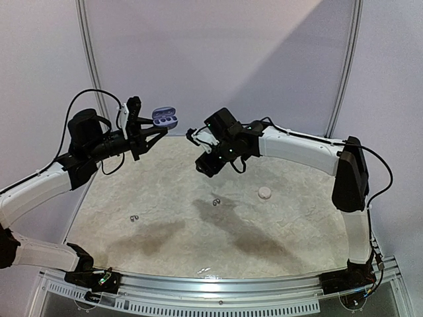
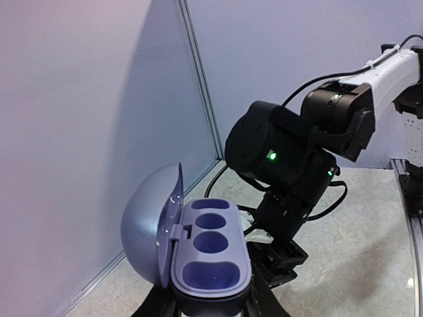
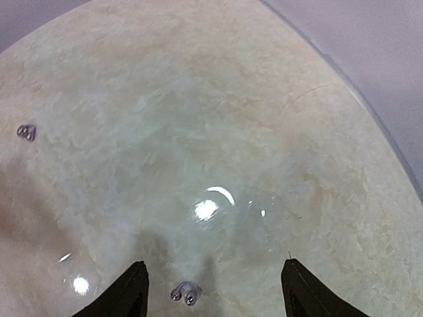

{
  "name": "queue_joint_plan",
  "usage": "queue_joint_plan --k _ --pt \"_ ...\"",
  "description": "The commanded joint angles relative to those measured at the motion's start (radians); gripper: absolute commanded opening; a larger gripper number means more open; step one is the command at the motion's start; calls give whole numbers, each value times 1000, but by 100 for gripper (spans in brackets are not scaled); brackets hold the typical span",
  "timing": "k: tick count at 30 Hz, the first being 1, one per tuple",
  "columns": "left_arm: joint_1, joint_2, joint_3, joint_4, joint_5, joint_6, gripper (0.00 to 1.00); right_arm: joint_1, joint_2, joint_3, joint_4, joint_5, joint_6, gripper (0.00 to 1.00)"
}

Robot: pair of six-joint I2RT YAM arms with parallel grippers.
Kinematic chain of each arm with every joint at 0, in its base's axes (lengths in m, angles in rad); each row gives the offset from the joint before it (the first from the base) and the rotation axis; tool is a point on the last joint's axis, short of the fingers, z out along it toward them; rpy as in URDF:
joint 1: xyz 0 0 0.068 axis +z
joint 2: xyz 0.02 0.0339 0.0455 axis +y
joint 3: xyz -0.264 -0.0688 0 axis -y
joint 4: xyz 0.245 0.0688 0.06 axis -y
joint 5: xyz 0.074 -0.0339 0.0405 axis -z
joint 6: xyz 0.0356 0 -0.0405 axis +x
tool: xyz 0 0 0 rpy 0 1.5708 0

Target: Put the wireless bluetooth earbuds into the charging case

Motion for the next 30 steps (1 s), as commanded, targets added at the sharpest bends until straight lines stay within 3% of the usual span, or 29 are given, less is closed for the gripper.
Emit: queue_joint_plan --k 1,8,22,30 --pt "-11 -13 -15 4 11 -6 0 -28 98 37 -238 -186 270 63" --pt "-17 -16 -17 -9 15 -5 0 -33 217 127 -330 -148 354 51" --pt "-16 -13 -11 -23 9 0 0 -33 246 78 -320 -129 402 25" --pt "-17 -15 -13 -26 7 0 0 -33 257 78 -324 -114 403 23"
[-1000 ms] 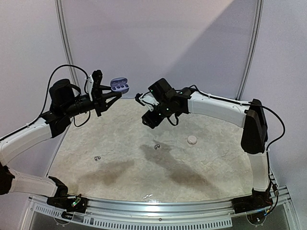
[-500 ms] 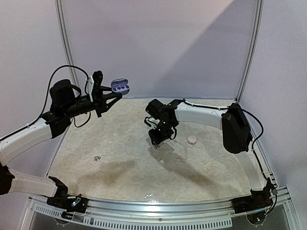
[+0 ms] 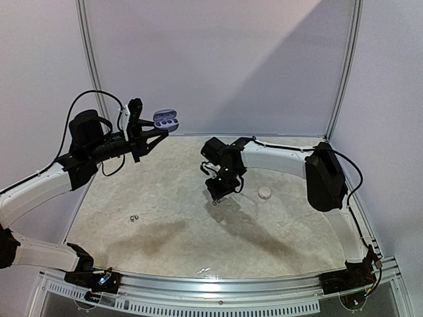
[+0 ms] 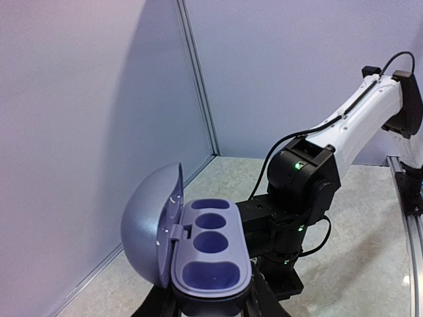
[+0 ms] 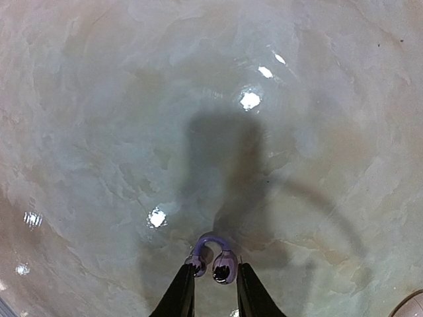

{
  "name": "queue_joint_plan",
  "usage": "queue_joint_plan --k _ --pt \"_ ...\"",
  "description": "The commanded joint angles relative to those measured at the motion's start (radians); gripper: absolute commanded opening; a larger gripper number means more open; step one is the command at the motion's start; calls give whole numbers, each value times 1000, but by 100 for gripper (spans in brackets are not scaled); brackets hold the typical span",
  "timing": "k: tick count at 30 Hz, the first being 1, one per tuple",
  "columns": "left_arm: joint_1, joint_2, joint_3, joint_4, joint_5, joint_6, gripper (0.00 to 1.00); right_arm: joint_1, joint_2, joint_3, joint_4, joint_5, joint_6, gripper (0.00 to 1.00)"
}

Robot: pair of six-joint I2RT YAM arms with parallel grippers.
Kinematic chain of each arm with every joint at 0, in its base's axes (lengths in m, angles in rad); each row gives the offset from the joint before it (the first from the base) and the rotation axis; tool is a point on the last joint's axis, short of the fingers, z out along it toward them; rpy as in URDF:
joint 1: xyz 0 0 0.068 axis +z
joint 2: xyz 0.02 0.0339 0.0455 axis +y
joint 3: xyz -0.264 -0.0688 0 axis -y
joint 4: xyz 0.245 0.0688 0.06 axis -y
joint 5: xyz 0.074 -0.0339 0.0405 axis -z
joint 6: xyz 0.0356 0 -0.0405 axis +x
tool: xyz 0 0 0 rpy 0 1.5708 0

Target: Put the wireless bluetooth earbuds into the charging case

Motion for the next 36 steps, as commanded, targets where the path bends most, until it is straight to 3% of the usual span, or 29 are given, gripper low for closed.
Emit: queue_joint_plan --k 1,26,31,36 --pt "-9 -14 -8 -9 3 0 0 -5 27 -7 -11 14 7 24" --pt "-10 -12 -11 -10 -1 -1 0 9 36 -28 -33 -10 12 17" --pt "-9 -13 -11 -9 -2 2 0 14 44 -26 -32 -12 26 7" --pt "-10 -16 -14 -8 -10 2 0 14 18 -28 -32 12 36 3"
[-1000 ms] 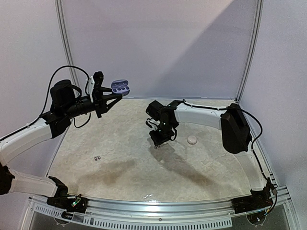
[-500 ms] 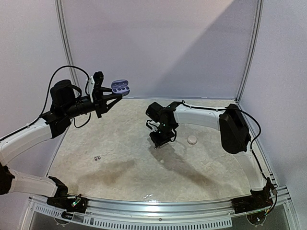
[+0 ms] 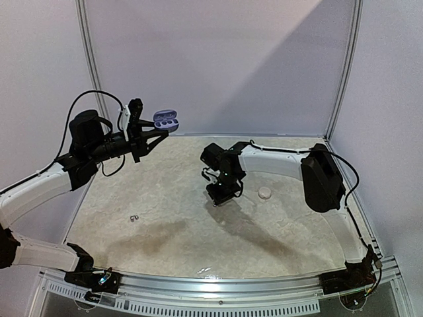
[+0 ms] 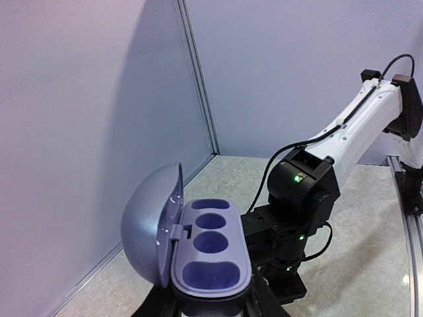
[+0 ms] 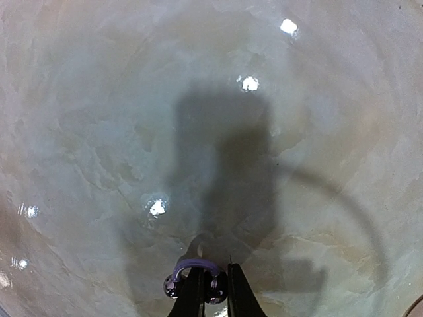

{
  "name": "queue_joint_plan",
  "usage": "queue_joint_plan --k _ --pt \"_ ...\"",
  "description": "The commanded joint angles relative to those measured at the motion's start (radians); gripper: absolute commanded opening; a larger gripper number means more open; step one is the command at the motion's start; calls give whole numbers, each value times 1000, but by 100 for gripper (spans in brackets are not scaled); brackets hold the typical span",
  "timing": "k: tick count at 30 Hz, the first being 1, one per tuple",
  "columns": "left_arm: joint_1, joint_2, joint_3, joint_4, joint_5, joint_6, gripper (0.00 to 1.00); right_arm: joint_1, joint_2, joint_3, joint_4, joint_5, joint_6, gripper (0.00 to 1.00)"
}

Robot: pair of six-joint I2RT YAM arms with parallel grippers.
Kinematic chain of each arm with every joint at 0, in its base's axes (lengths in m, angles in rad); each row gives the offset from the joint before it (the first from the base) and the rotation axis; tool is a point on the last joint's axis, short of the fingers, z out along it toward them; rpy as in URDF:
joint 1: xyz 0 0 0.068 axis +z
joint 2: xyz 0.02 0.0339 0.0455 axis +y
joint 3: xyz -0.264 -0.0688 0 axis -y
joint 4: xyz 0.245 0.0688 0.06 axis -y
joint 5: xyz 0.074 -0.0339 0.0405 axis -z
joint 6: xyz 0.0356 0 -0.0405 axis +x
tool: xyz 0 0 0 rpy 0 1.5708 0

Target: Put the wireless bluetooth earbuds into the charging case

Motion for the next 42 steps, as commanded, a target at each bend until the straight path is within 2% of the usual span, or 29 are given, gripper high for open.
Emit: queue_joint_plan --k 1,7,11,16,20,24,27,30,42 --pt "-9 -16 -14 -2 -10 1 0 5 -18 -11 -14 25 16 2" --pt "-9 -9 -19 41 -37 11 0 3 -156 -2 -20 194 21 0" --pt "-14 -6 -32 115 -45 52 0 14 -332 -4 42 319 9 0" --pt "-32 1 -68 254 -54 89 0 89 -537 -23 243 489 -102 0" --pt "-53 12 -76 344 -62 73 0 162 -602 -21 478 535 -204 0" --pt "-62 6 -61 365 -53 27 0 259 -597 -23 690 574 -400 0" --pt "-65 -4 -35 302 -50 -14 0 314 -558 -12 824 609 -573 0" --pt "-66 -21 -22 242 -46 -49 0 339 -521 15 886 620 -663 0" --pt "-67 -34 -5 221 -66 -78 0 341 -458 29 874 609 -708 0"
